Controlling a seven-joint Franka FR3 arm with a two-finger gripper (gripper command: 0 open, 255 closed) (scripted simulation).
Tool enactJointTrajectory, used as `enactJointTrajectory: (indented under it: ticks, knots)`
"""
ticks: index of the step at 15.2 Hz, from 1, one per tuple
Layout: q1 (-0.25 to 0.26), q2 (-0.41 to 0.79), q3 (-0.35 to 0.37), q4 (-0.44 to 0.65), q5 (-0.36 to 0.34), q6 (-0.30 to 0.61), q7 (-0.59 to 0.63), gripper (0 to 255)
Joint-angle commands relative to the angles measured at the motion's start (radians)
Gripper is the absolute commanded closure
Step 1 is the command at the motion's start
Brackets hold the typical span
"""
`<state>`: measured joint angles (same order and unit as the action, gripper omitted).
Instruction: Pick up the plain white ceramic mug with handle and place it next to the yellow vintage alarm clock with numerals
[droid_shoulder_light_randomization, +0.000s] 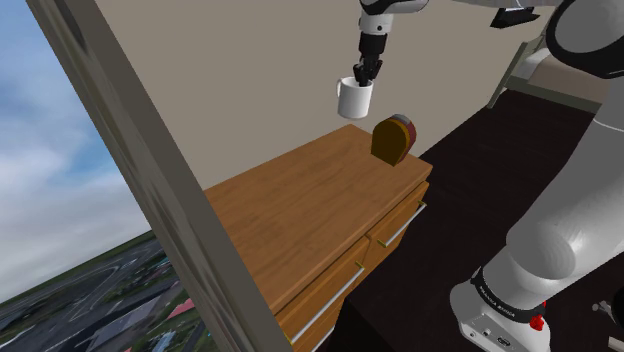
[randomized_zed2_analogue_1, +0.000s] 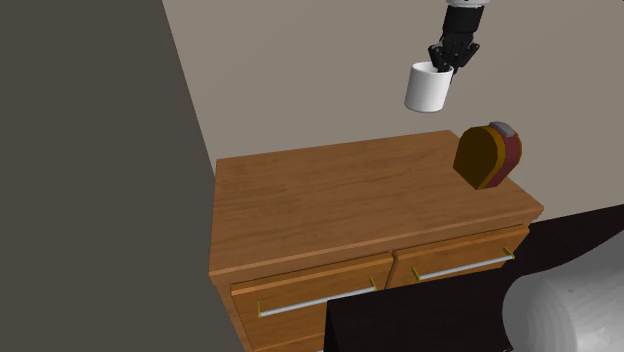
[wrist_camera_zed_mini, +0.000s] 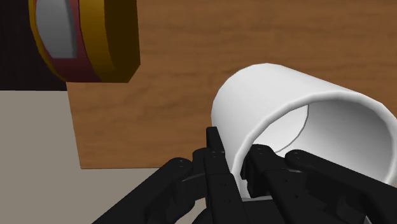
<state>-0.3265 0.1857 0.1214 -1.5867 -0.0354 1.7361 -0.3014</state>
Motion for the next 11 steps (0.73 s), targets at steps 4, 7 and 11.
enactJointTrajectory:
  ticks: [4,7,11]
  knots:
    - [-0.002,-0.001,-0.001,-0.064,0.0,0.064,-0.001,255]
    - [-0.002,0.003,-0.001,-0.099,-0.001,0.104,0.0,255]
    - [-0.002,0.011,-0.002,-0.143,-0.002,0.155,0.002,255]
